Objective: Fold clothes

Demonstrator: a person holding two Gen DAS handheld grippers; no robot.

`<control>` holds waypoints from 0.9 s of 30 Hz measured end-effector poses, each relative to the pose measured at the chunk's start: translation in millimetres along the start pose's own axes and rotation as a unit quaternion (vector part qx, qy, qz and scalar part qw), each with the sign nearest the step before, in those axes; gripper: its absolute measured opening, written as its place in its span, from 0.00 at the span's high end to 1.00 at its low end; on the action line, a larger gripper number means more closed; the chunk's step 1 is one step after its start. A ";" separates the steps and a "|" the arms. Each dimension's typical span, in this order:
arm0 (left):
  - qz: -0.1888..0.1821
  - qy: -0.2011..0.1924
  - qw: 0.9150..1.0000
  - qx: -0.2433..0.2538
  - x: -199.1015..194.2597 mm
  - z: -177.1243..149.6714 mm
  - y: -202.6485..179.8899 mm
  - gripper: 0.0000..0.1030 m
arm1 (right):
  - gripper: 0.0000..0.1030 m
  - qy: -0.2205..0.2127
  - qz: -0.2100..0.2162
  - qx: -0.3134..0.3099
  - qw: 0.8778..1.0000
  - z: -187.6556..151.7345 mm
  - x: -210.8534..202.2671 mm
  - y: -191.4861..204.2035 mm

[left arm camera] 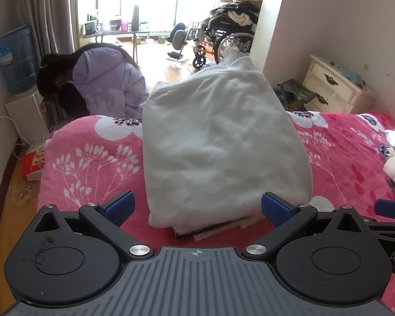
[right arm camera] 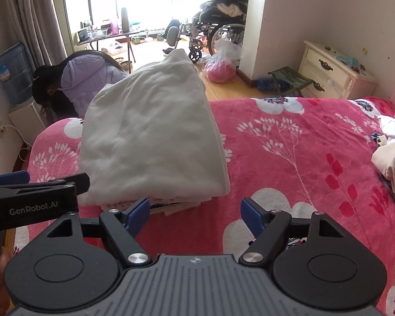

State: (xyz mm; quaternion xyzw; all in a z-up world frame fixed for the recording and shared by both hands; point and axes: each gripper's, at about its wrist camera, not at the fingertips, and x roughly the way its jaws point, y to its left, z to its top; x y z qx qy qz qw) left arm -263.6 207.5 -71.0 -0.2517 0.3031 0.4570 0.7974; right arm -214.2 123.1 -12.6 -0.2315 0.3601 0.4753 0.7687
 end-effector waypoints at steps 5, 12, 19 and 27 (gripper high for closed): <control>-0.001 0.005 1.000 0.002 1.2 1.1 2.0 0.00 | 0.23 0.006 0.003 0.000 1.000 -3.6 2.6 0.4; 0.007 -0.003 1.000 0.006 0.3 -0.5 3.4 0.00 | 0.23 0.010 0.002 -0.002 1.000 -5.3 3.8 1.5; 0.009 -0.009 1.000 0.015 1.1 0.1 4.3 0.00 | 0.23 0.005 0.001 -0.006 1.000 -2.1 3.1 4.4; 0.017 -0.024 0.999 0.019 3.0 3.6 3.2 0.00 | 0.23 0.020 0.010 -0.004 1.000 -4.1 8.7 4.9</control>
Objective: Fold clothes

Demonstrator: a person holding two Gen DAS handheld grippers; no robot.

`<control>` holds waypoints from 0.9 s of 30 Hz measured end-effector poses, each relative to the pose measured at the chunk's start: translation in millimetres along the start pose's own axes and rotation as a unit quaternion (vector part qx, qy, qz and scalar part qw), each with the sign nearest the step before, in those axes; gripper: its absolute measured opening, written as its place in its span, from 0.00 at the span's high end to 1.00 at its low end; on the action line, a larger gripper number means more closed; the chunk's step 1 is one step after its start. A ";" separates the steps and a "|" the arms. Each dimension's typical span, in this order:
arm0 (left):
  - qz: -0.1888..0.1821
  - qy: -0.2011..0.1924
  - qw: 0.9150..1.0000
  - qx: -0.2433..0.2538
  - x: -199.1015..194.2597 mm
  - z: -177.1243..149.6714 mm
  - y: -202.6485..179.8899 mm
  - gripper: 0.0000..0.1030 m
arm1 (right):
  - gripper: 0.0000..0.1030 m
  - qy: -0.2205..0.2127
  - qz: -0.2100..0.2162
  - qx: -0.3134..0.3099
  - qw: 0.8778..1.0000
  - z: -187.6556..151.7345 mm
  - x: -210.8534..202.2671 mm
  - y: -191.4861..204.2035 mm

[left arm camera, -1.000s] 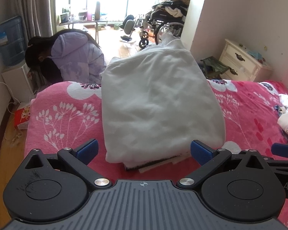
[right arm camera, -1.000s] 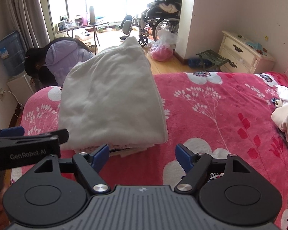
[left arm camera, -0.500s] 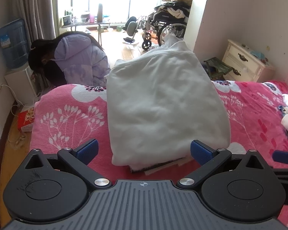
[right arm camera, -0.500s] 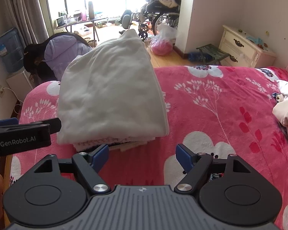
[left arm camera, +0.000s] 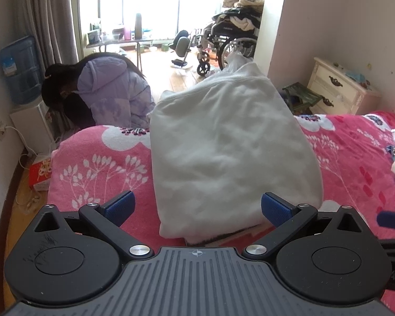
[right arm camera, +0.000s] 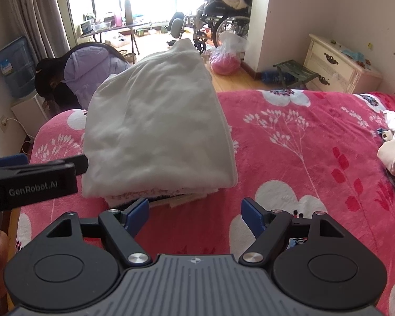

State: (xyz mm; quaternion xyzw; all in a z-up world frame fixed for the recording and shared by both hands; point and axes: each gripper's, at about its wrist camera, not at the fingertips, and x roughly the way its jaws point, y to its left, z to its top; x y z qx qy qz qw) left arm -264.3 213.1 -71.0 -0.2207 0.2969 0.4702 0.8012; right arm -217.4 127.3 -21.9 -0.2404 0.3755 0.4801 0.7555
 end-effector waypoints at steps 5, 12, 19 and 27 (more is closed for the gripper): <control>-0.003 0.001 1.000 0.009 0.1 1.2 -2.8 0.00 | 0.23 0.001 0.004 -0.002 1.000 -0.6 -0.1 1.6; -0.006 0.000 1.000 0.015 -1.6 0.6 -5.2 0.00 | 0.22 0.001 0.010 -0.014 1.000 -2.8 0.1 8.6; 0.001 0.007 1.000 0.018 4.3 -2.1 -5.6 0.00 | 0.22 0.011 0.011 -0.015 1.000 -4.9 3.7 12.0; 0.005 0.020 1.000 0.016 10.2 -5.5 -2.0 0.00 | 0.21 0.024 0.008 -0.016 1.000 -6.9 10.8 15.4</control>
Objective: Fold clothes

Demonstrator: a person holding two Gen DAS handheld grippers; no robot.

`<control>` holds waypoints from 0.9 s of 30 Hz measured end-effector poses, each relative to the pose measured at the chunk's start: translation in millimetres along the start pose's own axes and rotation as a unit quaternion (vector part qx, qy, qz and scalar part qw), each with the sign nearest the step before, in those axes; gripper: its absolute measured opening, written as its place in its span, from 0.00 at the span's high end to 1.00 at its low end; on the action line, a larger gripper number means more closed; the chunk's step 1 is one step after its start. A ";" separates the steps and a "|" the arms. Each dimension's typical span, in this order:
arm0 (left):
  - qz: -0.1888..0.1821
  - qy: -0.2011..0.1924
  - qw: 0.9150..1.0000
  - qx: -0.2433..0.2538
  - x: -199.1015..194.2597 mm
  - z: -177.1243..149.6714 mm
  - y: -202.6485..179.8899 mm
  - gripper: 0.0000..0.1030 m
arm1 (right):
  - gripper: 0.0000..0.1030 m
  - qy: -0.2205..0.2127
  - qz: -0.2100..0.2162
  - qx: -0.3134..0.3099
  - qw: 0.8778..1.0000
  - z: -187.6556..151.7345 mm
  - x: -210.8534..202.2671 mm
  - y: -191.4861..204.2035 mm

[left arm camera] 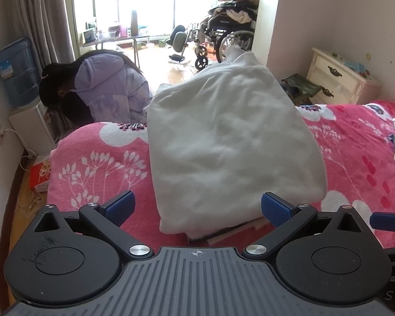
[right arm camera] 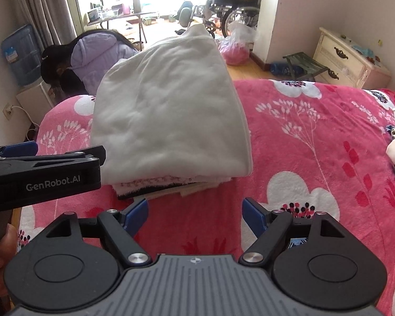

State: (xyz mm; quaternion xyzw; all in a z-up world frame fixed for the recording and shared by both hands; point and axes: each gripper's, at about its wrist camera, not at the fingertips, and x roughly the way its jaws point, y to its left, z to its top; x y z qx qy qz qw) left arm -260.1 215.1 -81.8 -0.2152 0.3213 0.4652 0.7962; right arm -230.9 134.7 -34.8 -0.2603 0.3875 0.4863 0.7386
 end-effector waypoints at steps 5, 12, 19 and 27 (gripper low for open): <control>0.002 0.008 1.000 -0.003 2.9 -2.8 1.0 0.00 | 0.21 0.002 -0.007 -0.003 1.000 -0.1 3.1 0.7; 0.001 0.011 1.000 -0.003 4.4 -6.8 -1.7 0.00 | 0.21 0.007 -0.014 -0.001 1.000 -1.2 6.0 -2.5; 0.005 0.013 1.000 0.000 5.8 -8.9 -4.2 0.00 | 0.21 0.012 -0.018 -0.005 1.000 -2.6 9.0 -3.9; 0.005 0.013 1.000 0.004 6.8 -10.6 -6.6 0.00 | 0.21 0.014 -0.019 -0.007 1.000 -3.2 9.2 -4.8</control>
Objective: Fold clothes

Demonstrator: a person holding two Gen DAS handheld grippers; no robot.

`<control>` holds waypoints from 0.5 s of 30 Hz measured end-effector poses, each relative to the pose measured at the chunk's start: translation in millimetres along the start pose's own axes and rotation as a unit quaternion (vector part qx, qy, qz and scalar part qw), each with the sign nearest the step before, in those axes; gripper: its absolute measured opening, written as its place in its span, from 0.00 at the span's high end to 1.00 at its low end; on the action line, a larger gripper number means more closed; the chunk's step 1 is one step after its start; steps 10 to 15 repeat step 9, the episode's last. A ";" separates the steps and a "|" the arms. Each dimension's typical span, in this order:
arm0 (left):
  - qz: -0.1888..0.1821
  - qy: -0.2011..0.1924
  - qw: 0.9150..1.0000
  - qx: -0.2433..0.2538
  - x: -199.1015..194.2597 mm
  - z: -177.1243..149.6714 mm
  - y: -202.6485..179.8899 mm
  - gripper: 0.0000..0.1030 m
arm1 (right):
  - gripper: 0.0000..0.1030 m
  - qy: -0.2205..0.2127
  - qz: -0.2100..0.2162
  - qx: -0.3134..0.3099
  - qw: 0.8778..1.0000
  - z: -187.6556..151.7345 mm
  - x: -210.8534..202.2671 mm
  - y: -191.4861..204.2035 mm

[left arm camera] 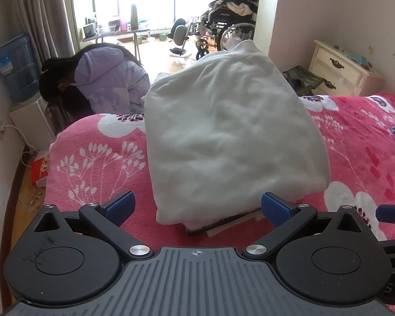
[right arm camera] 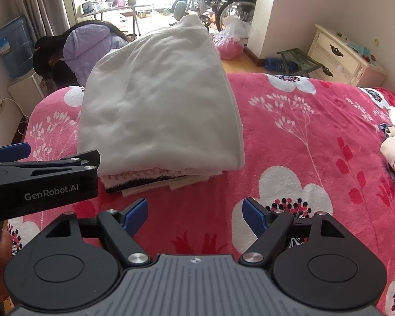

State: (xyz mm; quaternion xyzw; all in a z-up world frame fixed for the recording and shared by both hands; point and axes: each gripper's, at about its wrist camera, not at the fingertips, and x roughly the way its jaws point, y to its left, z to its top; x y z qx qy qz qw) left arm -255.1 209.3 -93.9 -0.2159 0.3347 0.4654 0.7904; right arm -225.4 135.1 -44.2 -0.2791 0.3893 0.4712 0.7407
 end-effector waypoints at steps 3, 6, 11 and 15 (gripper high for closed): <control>0.000 0.001 1.000 0.000 1.0 -0.8 -0.1 0.00 | 0.21 0.000 0.000 -0.001 1.000 0.1 0.6 0.0; 0.002 0.002 1.000 -0.001 2.3 -1.0 -0.2 0.00 | 0.21 0.001 -0.001 -0.002 1.000 -0.2 1.1 -0.1; 0.002 0.003 1.000 -0.002 3.3 -0.7 -0.2 0.00 | 0.21 0.002 -0.001 -0.004 1.000 -0.4 1.6 -0.3; 0.002 0.003 1.000 -0.002 3.3 -0.7 -0.2 0.00 | 0.21 0.002 -0.001 -0.004 1.000 -0.4 1.6 -0.3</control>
